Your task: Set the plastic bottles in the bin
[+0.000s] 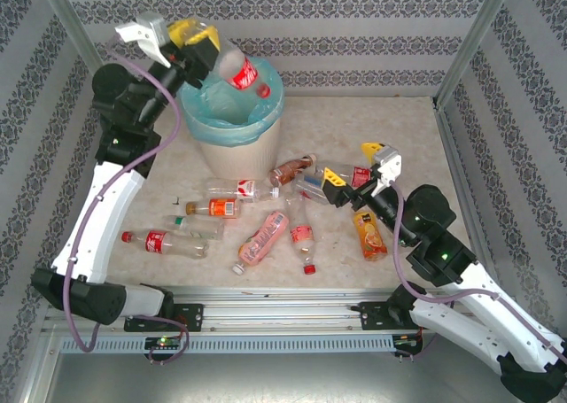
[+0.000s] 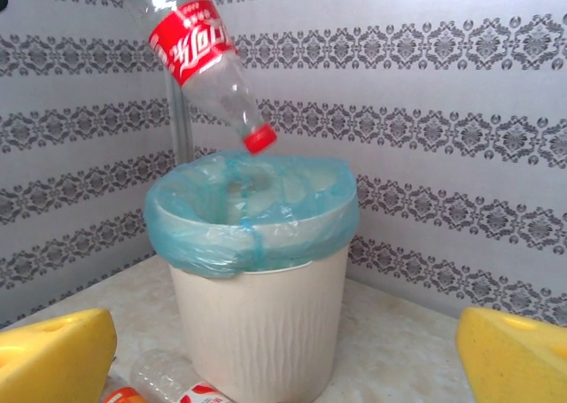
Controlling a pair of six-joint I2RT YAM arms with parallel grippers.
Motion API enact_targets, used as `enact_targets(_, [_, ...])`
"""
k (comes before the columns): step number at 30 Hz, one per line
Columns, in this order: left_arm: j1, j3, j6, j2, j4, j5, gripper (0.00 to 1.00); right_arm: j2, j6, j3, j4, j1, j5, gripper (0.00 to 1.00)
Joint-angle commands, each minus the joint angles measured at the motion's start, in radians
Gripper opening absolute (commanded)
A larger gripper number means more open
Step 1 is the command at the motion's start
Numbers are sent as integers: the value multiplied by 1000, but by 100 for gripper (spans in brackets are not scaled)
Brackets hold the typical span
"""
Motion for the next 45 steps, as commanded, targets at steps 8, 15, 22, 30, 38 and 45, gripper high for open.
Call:
enact_targets(8, [67, 124, 107, 207, -74, -110, 36, 27, 8, 2, 25, 13, -1, 97])
enact_targets(15, [71, 129, 146, 351, 3, -61, 36, 24, 46, -27, 28, 14, -2, 96])
enact_targets(22, [68, 115, 88, 463, 78, 56, 36, 30, 62, -33, 23, 14, -3, 96])
enact_targets(30, [27, 168, 180, 512, -21, 84, 60, 8, 73, -48, 17, 13, 0, 96])
enact_targets(38, [16, 196, 177, 508, -39, 98, 74, -54, 81, -84, 6, 14, 31, 96])
enact_targets(45, [10, 219, 174, 508, -71, 102, 73, -68, 77, -91, 4, 14, 50, 96])
